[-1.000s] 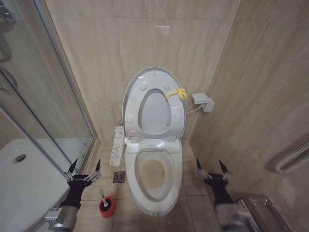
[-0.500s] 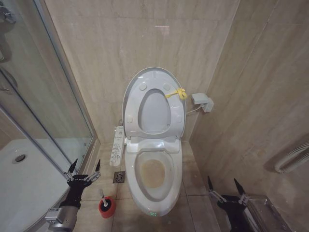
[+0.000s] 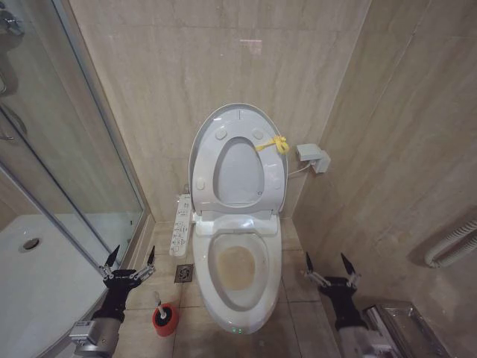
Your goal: Open the toilet lid, clean the toilet bowl with a toilet brush, close the toilet lid, and flush.
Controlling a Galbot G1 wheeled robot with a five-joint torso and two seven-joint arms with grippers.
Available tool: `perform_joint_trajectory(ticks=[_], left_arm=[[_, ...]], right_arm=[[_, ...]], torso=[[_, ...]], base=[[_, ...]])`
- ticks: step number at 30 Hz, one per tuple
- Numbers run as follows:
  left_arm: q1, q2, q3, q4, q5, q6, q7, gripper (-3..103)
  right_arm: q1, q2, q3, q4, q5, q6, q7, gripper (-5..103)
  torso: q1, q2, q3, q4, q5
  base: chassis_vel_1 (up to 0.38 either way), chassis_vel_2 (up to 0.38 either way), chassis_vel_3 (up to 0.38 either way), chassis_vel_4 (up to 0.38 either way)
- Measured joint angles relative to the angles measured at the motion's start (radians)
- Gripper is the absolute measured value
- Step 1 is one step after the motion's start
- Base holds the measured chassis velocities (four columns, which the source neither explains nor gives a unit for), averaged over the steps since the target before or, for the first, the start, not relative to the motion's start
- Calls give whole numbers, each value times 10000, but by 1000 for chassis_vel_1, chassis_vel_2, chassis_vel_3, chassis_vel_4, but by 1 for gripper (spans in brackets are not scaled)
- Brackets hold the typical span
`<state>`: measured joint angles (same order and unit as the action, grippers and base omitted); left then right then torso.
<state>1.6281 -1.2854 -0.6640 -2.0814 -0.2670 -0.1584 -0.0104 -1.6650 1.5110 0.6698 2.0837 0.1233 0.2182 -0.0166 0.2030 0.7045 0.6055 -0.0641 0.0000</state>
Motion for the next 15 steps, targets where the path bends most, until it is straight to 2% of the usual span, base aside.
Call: perform_joint_trajectory(ticks=[15], left_arm=[[2,0,0,0,0,0,-1,100]], right_arm=[[2277,-492,-304,-1477,970,-79,-114,100]], torso=[[-1,0,0,1,0]], base=[[0,0,0,0]])
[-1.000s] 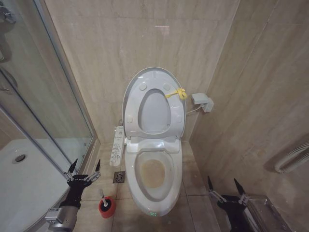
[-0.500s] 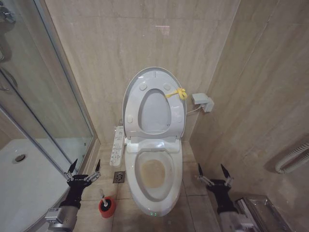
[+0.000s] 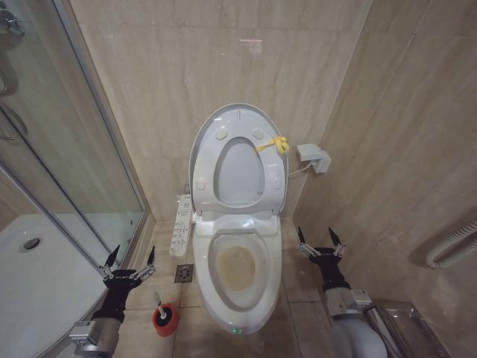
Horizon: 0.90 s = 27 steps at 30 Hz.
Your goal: Open the toilet lid, clean the toilet bowl with a toilet brush, close the toilet lid, and flush.
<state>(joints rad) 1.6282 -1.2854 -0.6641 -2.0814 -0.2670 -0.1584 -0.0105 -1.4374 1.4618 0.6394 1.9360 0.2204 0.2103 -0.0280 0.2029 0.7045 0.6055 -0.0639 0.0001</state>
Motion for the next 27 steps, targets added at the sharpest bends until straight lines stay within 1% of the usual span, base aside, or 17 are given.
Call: perform_joint_trajectory(ticks=[1,3,8,12,16,17,18,19,20,21,22,25,26,27], left_arm=[[0,0,0,0,0,0,0,100],[-1,0,0,0,0,0,0,100],[-6,0,0,0,0,0,0,100],[-5,0,1,0,0,0,0,100],[-1,0,0,0,0,0,0,100],[-1,0,0,0,0,0,0,100],[-2,-1,-2,0,0,0,-1,100],[-1,0,0,0,0,0,0,100],[-2,0,-1,0,0,0,0,100],[0,0,0,0,0,0,1,100],[0,0,0,0,0,0,1,100],[-3,0,0,0,0,0,0,100],[-3,0,0,0,0,0,0,100],[-1,-1,-1,0,0,0,0,100]], right_arm=[[0,0,0,0,0,0,0,100],[151,-11,-35,-198,144,331,78,100],[356,-58,8,-349,146,500,122,100],[733,-215,61,-515,-64,332,267,100],[1633,-502,-16,-851,-224,-177,627,100],[1633,-502,-16,-851,-224,-177,627,100],[1898,-564,-60,-992,-246,-278,743,100],[2308,-629,-150,-1242,-250,-357,919,100],[2617,-688,-218,-1461,-244,-380,1032,100],[2938,-756,-269,-1708,-231,-381,1085,100],[2938,-756,-269,-1708,-231,-381,1085,100],[3836,-1011,-353,-2546,-64,-220,1039,100],[3836,-1011,-353,-2546,-64,-220,1039,100],[4177,-1153,-380,-2914,33,-176,1022,100]], torso=[[0,0,0,0,0],[0,0,0,-1,0],[3,-1,2,-2,-1],[3,-1,1,-3,0],[-2,0,-1,-1,-1],[-2,0,-1,-1,-1],[-1,0,-1,2,-1],[-1,0,-1,0,0],[-1,0,0,3,-1],[-1,-1,0,1,2],[-1,-1,0,1,2],[0,-1,0,0,0],[0,-1,0,0,0],[0,-1,1,0,0]], base=[[0,0,0,0],[-35,33,19,-17],[-54,45,63,-59],[0,0,0,0],[0,0,0,0],[0,0,0,0],[0,0,0,0],[0,0,0,0],[0,0,0,0],[0,0,0,0],[0,0,0,0],[0,0,0,0],[0,0,0,0],[0,0,0,0]])
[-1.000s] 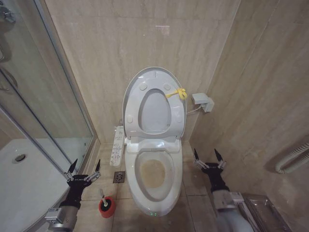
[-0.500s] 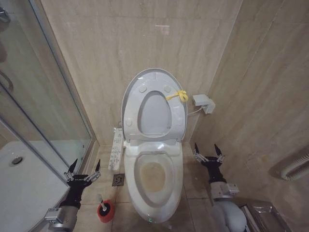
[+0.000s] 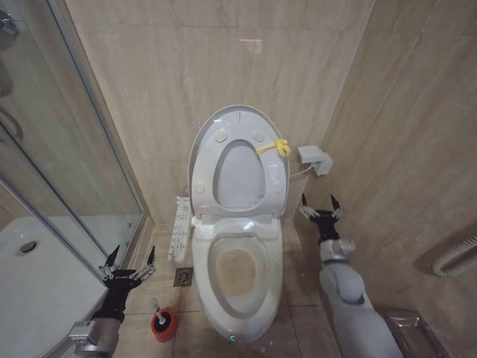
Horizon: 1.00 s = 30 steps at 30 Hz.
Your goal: Open the toilet lid, clean the toilet bowl with a toilet brush, close the toilet lid, and flush.
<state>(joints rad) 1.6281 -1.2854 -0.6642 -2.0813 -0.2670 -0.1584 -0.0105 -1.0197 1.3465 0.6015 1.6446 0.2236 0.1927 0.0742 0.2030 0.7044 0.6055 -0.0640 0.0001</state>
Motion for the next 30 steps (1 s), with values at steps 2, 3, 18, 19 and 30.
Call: perform_joint_trajectory(ticks=[2,3,18,19,30], left_arm=[[-2,0,1,0,0,0,1,100],[-2,0,1,0,0,0,1,100],[-2,0,2,0,0,0,0,100],[-2,0,2,0,0,0,1,100],[-2,0,3,0,0,0,1,100]], right_arm=[[546,-168,-47,-595,139,58,-32,100],[546,-168,-47,-595,139,58,-32,100],[3771,-359,-662,-3578,-234,250,49,100],[3914,-345,-698,-3709,-278,267,46,100],[5040,205,-1155,-4689,-526,287,127,100]], torso=[[0,0,0,-2,0],[0,0,0,-2,0],[1,0,0,0,0],[0,0,0,0,-1],[1,1,-1,-1,-3]], base=[[0,0,0,0],[0,0,0,0],[0,0,0,0],[0,0,0,0],[0,0,0,0]])
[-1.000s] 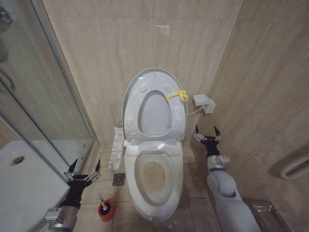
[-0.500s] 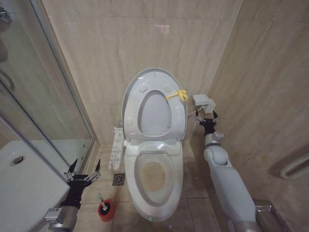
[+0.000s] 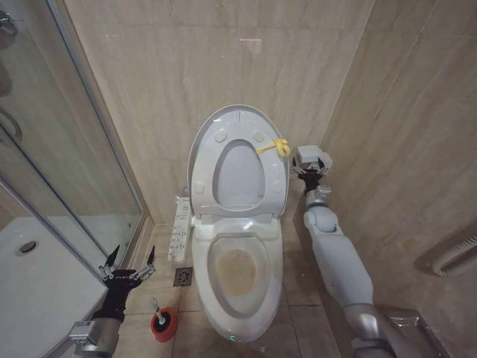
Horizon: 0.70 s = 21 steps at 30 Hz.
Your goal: Open the toilet lid, clean the toilet bowl with a toilet brush, close the toilet lid, and flush.
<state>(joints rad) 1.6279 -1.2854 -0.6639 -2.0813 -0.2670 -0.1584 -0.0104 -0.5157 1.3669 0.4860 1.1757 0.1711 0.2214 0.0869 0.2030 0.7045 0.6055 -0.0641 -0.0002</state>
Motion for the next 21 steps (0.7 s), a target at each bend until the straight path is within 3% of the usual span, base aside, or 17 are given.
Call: perform_joint_trajectory(ticks=[11,13,21], left_arm=[[0,0,0,0,0,0,0,100],[1,0,-1,0,0,0,0,100],[0,0,1,0,0,0,1,100]], right_arm=[[68,446,-589,192,50,-102,314,100],[-66,384,-812,527,190,-214,422,100],[-568,8,-1387,1455,439,-417,649,100]], torso=[[0,0,0,1,0],[0,0,0,-15,-1],[-1,0,-1,1,1]], base=[[0,0,0,0],[0,0,0,0],[0,0,0,0]])
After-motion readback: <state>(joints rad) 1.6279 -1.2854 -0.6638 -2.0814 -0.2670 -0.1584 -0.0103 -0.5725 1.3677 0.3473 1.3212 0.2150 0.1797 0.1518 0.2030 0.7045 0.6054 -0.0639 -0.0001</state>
